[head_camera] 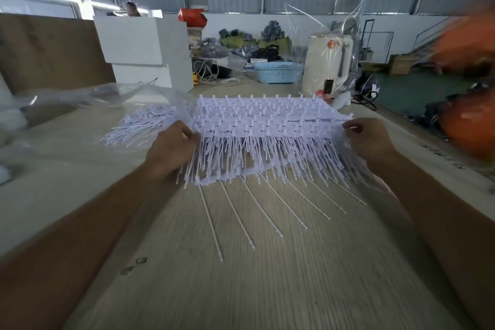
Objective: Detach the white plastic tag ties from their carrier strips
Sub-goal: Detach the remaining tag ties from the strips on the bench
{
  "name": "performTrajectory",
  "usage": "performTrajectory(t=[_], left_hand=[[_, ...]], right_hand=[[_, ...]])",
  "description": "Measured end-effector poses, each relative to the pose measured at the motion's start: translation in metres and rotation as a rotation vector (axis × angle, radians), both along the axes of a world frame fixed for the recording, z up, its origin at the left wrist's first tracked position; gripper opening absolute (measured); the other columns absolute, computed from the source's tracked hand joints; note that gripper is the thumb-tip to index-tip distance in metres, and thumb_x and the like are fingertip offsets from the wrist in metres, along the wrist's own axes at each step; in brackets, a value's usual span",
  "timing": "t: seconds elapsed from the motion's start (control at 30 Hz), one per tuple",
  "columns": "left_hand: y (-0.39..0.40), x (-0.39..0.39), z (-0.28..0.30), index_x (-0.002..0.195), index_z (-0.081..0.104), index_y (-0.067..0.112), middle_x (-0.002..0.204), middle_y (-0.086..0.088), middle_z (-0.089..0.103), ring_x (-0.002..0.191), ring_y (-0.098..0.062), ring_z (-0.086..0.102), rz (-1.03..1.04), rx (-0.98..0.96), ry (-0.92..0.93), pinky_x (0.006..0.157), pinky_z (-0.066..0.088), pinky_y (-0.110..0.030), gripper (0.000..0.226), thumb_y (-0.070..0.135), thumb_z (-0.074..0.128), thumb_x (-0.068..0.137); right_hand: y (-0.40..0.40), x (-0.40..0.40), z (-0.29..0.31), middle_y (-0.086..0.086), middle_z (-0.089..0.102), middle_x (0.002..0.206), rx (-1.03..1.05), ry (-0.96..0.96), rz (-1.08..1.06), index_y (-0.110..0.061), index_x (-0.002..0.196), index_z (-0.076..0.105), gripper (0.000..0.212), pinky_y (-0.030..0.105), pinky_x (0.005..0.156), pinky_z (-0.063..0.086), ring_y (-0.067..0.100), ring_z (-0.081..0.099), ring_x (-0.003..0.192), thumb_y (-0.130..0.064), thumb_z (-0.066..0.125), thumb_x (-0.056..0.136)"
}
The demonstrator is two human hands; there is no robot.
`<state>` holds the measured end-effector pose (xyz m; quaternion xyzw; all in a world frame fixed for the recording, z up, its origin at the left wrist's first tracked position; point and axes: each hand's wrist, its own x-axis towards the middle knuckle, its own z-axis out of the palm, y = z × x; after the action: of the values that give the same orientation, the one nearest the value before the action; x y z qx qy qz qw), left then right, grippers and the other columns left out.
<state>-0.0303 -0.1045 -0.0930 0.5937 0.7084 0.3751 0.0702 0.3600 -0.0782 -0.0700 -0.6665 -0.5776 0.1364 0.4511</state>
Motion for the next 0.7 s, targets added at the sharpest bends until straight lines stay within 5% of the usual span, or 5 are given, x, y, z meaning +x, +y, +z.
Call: performTrajectory(t=[0.13,0.23,0.47,0.6,0.7], left_hand=[[-0.004,0.003,0.003,0.095,0.059,0.024,0.083,0.014,0.056,0.083,-0.013,0.056,-0.024,-0.024,0.016,0.078,0.042,-0.033,0.021,0.045,0.058,0.096],[-0.007,0.005,0.004,0.095,0.058,0.025,0.085,0.012,0.057,0.088,-0.016,0.057,-0.018,-0.041,0.006,0.078,0.042,-0.034,0.021,0.045,0.056,0.096],[-0.016,0.019,0.012,0.109,0.053,0.027,0.097,-0.004,0.065,0.084,-0.024,0.062,0.056,0.213,0.063,0.077,0.051,-0.039,0.021,0.044,0.052,0.098],[-0.023,0.033,0.026,0.131,0.044,0.028,0.09,0.004,0.065,0.077,-0.014,0.065,-0.18,0.318,0.076,0.073,0.056,-0.038,0.037,0.039,0.057,0.099],[-0.033,0.057,0.044,0.146,0.029,0.037,0.095,0.011,0.065,0.075,0.001,0.066,-0.415,0.306,-0.134,0.059,0.052,-0.017,0.061,0.046,0.061,0.095]], right_hand=[[-0.011,-0.008,0.016,0.001,0.067,0.105,0.116,0.424,0.135,-0.004,0.125,0.067,0.028,0.014,0.067,0.052,0.012,0.061,0.082,-0.001,0.052,0.101],[-0.019,-0.015,0.025,0.002,0.064,0.13,0.167,0.479,0.282,-0.005,0.124,0.068,0.028,0.02,0.081,0.055,0.016,0.062,0.113,-0.001,0.049,0.103],[-0.024,-0.022,0.039,0.016,0.065,0.113,0.231,0.783,0.465,-0.008,0.101,0.067,0.02,0.041,0.104,0.052,0.035,0.059,0.124,0.003,0.05,0.1],[-0.03,-0.024,0.048,0.013,0.067,0.112,0.167,0.961,0.735,-0.009,0.108,0.068,0.023,0.037,0.094,0.056,0.036,0.062,0.121,0.001,0.049,0.1],[-0.04,-0.032,0.058,0.001,0.071,0.104,0.135,0.969,0.949,-0.019,0.106,0.074,0.025,0.034,0.087,0.055,0.019,0.066,0.1,-0.006,0.054,0.097]])
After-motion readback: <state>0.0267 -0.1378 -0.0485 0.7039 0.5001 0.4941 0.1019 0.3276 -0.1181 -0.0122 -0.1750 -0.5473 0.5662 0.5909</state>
